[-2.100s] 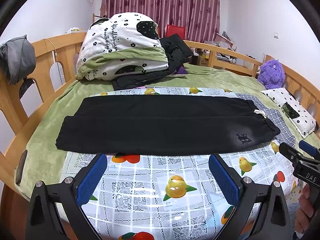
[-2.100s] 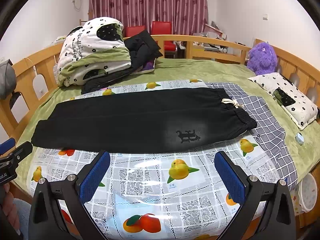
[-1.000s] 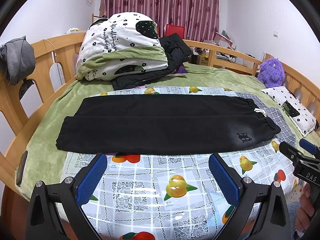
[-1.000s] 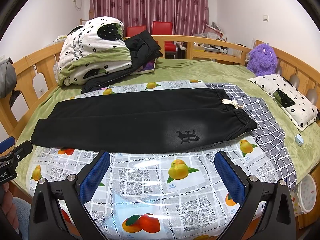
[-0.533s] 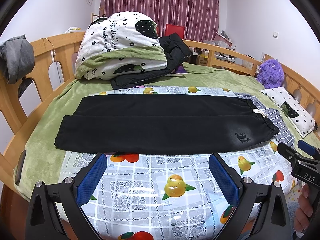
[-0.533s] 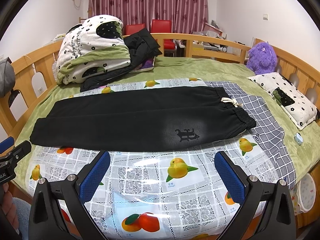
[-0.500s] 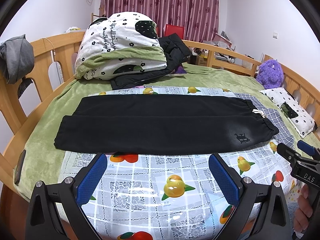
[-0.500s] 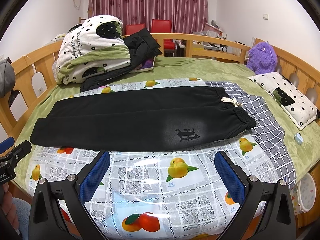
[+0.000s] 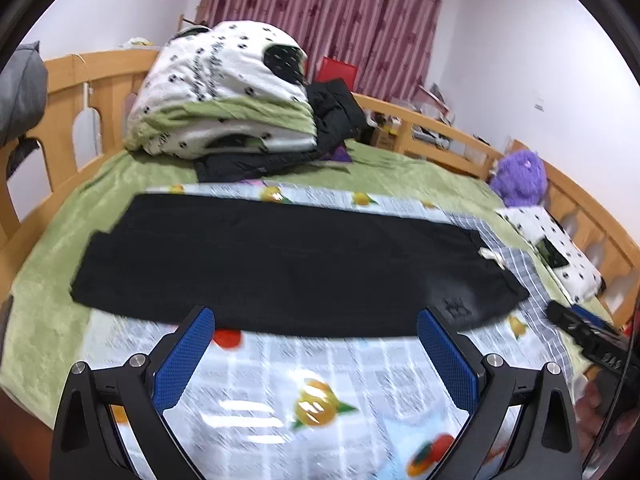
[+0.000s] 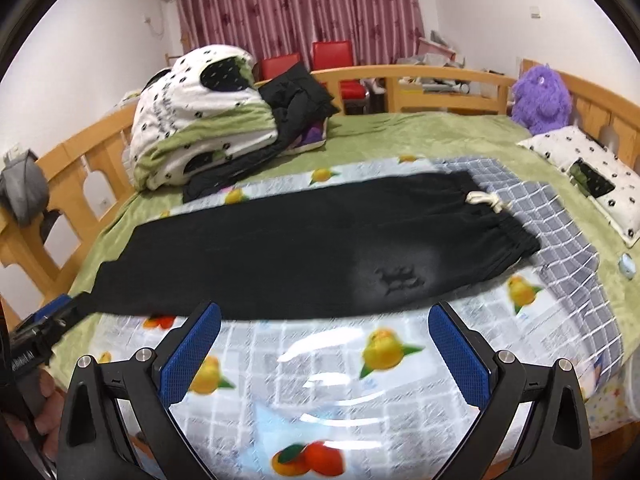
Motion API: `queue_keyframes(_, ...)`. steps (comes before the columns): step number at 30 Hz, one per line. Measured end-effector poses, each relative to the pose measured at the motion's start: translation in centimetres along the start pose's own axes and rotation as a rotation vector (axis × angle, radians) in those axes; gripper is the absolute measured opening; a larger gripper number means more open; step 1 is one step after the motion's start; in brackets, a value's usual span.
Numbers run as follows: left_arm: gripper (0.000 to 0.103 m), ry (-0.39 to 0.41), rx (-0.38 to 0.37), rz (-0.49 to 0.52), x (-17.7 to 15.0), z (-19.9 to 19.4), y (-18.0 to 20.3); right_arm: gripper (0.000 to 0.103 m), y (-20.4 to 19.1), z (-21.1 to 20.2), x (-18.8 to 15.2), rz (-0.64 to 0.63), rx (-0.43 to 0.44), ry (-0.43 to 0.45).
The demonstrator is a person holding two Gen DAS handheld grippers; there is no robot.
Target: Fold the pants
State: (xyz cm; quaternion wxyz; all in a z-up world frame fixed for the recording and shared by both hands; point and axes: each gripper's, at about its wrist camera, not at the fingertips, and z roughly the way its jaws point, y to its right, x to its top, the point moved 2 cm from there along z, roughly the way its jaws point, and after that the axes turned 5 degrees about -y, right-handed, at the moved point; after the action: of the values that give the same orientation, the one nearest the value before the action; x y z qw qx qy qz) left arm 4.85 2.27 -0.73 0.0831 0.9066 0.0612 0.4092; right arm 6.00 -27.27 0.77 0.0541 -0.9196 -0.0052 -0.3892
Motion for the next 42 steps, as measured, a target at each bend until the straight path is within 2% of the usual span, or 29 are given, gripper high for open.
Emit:
queue_keyframes(4, 0.102, 0.01, 0.107, -0.01, 1.9, 1.7, -4.0, 0.102, 3.1, 0.7, 2.9, -0.011, -0.067, 0.059)
queue_keyframes(7, 0.102, -0.042, 0.204, -0.036, 1.7, 4.4, -7.7, 0.102, 6.8, 3.8, 3.8, 0.011, -0.109, 0.026)
queue_keyframes(9, 0.097, -0.076, 0.232, -0.088, 0.7, 6.3, -10.7, 0.102, 9.1, 6.3, 3.3, 0.04, -0.128, -0.007)
queue_keyframes(11, 0.089, -0.112, 0.221, -0.155, -0.5, 7.8, -13.0, 0.098, 11.6, 9.4, 2.4, 0.082, -0.098, -0.105)
queue_keyframes(13, 0.083, -0.15, 0.18, -0.241, -2.1, 9.6, -15.6, 0.082, 14.0, 12.6, 0.6, 0.16, -0.059, -0.187)
queue_keyframes(14, 0.076, -0.164, 0.164, -0.268, -2.8, 10.2, -16.3, 0.079, 14.9, 13.7, -0.2, 0.191, -0.041, -0.214)
queue_keyframes(16, 0.07, -0.19, 0.132, -0.335, -4.4, 11.6, -18.1, 0.076, 16.4, 16.2, -2.4, 0.255, 0.02, -0.267)
queue_keyframes(19, 0.068, -0.215, 0.081, -0.415, -6.3, 13.4, -19.8, 0.075, 17.7, 18.5, -4.7, 0.331, 0.061, -0.287)
queue_keyframes(21, 0.066, -0.202, 0.048, -0.461, -7.0, 14.2, -20.7, 0.075, 18.1, 19.5, -5.3, 0.366, 0.091, -0.283)
queue_keyframes(25, 0.066, -0.165, -0.029, -0.531, -6.4, 15.8, -21.9, 0.075, 18.3, 21.1, -5.0, 0.414, 0.147, -0.229)
queue_keyframes(26, 0.063, -0.168, -0.047, -0.548, -6.1, 16.3, -22.1, 0.075, 18.3, 21.6, -4.8, 0.424, 0.16, -0.229)
queue_keyframes(28, 0.056, -0.169, -0.071, -0.599, -5.4, 17.7, -22.4, 0.074, 17.9, 23.0, -3.8, 0.442, 0.189, -0.236)
queue_keyframes(29, 0.049, -0.169, -0.071, -0.623, -5.1, 18.2, -22.6, 0.07, 17.7, 23.5, -3.4, 0.437, 0.195, -0.241)
queue_keyframes(30, 0.043, -0.17, -0.057, -0.65, -4.7, 18.7, -23.0, 0.049, 17.4, 24.1, -3.0, 0.43, 0.194, -0.26)
queue_keyframes(31, 0.021, -0.169, -0.038, -0.666, -4.5, 19.0, -23.3, 0.02, 17.0, 25.3, -2.5, 0.428, 0.182, -0.303)
queue_keyframes(32, 0.006, -0.165, -0.011, -0.68, -4.2, 19.0, -23.6, 0.018, 16.8, 25.7, -1.9, 0.432, 0.183, -0.311)
queue_keyframes(33, 0.007, -0.153, -0.032, -0.687, -3.6, 18.8, -24.0, 0.014, 16.7, 25.6, -1.2, 0.437, 0.189, -0.295)
queue_keyframes(35, 0.007, -0.12, -0.073, -0.653, -2.0, 18.2, -23.9, 0.014, 16.0, 24.5, 1.3, 0.395, 0.205, -0.248)
queue_keyframes(38, 0.007, -0.055, -0.042, -0.507, 2.8, 17.7, -22.3, 0.013, 14.7, 23.5, 5.8, 0.305, 0.21, -0.187)
queue_keyframes(42, 0.007, -0.007, -0.037, -0.427, 9.0, 20.3, -21.4, 0.013, 13.6, 25.5, 12.5, 0.243, 0.208, -0.16)
